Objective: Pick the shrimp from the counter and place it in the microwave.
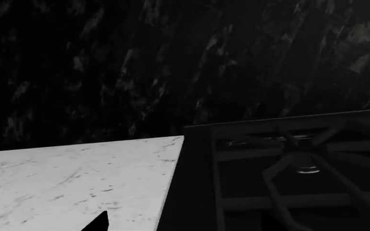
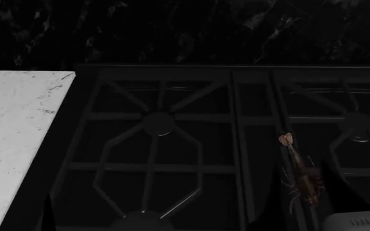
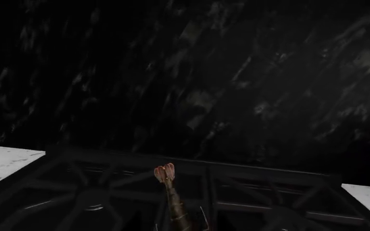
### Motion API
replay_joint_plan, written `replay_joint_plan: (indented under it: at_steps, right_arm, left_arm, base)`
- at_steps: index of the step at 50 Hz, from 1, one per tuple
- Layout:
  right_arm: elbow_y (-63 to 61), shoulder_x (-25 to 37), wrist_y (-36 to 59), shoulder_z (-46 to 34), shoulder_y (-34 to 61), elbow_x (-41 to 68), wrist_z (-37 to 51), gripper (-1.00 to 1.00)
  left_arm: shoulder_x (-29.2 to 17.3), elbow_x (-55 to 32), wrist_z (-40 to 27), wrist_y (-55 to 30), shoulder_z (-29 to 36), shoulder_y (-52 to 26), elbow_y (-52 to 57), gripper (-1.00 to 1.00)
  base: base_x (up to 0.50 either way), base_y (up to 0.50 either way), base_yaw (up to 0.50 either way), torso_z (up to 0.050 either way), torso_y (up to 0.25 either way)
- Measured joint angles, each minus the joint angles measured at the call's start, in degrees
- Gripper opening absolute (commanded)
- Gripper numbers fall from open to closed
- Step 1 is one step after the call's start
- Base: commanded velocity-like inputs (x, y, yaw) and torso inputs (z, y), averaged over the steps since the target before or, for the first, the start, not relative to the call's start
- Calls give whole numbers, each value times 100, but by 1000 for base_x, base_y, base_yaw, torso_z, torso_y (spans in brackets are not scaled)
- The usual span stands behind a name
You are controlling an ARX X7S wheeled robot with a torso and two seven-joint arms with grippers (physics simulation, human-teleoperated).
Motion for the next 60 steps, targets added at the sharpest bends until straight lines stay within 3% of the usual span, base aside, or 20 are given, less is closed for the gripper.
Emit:
replay_joint_plan:
  at_steps: [13, 26, 39, 60]
  right_arm:
    - [-467, 369, 421, 377, 615, 525, 98, -100]
    - [-780, 362, 1459, 940, 2022, 1724, 136, -100]
    - [-333, -360, 2925, 1381, 4284, 3255, 147, -100]
    - [685, -963, 3869, 1619, 5856, 4019, -224, -100]
  left_arm:
    - [-8, 16, -7, -25, 40, -74, -38, 100]
    - [-10, 48, -35, -6, 72, -102, -58, 100]
    - [-2, 62, -32, 10, 116, -173, -109, 100]
    - [-10, 63, -44, 14, 170, -229, -140, 100]
  base:
    - [2, 0, 0, 0, 0]
    - [1, 0, -1, 0, 0]
    - [4, 0, -2, 0, 0]
    - [3, 0, -2, 0, 0]
